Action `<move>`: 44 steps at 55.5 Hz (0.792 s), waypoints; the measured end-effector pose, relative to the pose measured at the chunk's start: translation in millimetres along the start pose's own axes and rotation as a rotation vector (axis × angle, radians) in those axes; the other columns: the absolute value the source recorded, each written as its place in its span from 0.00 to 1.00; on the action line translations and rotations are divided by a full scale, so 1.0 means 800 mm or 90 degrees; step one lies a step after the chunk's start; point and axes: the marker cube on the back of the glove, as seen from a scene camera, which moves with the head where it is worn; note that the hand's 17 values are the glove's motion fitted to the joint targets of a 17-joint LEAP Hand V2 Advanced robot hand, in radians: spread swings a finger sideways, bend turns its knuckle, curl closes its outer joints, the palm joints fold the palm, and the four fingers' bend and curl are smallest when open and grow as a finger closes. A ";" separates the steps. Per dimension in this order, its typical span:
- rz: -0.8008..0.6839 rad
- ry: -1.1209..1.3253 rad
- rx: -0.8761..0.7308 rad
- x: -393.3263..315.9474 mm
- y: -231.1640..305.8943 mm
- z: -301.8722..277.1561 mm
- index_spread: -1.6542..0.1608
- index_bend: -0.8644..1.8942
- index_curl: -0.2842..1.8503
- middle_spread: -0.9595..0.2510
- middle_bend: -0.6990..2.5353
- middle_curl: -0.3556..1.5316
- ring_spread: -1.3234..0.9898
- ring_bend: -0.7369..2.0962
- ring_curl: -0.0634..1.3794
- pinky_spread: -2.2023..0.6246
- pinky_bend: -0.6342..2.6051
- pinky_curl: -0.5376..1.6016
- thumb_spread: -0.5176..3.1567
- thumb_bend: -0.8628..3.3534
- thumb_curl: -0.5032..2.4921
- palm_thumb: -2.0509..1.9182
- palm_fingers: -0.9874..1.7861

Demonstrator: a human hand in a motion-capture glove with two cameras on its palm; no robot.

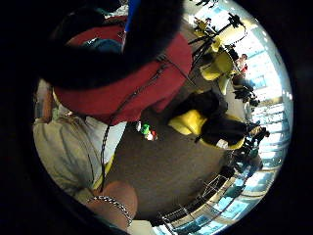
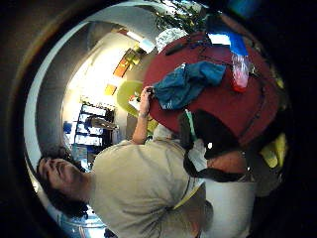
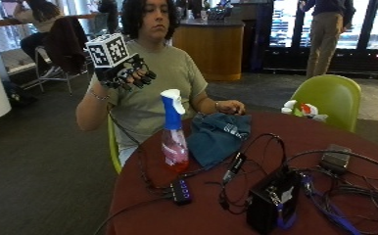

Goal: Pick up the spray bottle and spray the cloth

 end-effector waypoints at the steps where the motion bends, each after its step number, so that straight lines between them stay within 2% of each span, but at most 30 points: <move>1: 0.000 0.000 0.000 0.000 0.000 0.000 0.80 0.39 0.16 0.79 0.28 0.21 0.56 0.37 0.09 0.82 0.30 0.29 0.26 0.27 0.20 0.63 0.52; 11: 0.002 -0.005 -0.005 0.002 -0.003 0.000 0.72 0.38 0.22 0.79 0.27 0.26 0.55 0.37 0.16 0.85 0.31 0.34 0.39 0.27 0.23 0.65 0.51; 28: -0.001 -0.021 -0.010 -0.001 -0.005 0.015 0.69 0.38 0.25 0.80 0.27 0.30 0.55 0.37 0.20 0.86 0.30 0.37 0.45 0.25 0.26 0.66 0.50; 33: 0.033 -0.031 0.033 0.003 -0.009 0.017 0.69 0.37 0.26 0.80 0.27 0.30 0.55 0.37 0.21 0.86 0.30 0.38 0.45 0.24 0.26 0.66 0.50; 39: 0.101 -0.071 0.132 0.004 -0.016 0.024 0.69 0.37 0.26 0.81 0.27 0.31 0.55 0.38 0.22 0.86 0.30 0.38 0.46 0.23 0.27 0.67 0.50; 44: 0.144 -0.207 0.173 -0.007 -0.016 0.039 0.69 0.36 0.25 0.81 0.27 0.32 0.56 0.38 0.23 0.86 0.30 0.39 0.46 0.23 0.28 0.68 0.51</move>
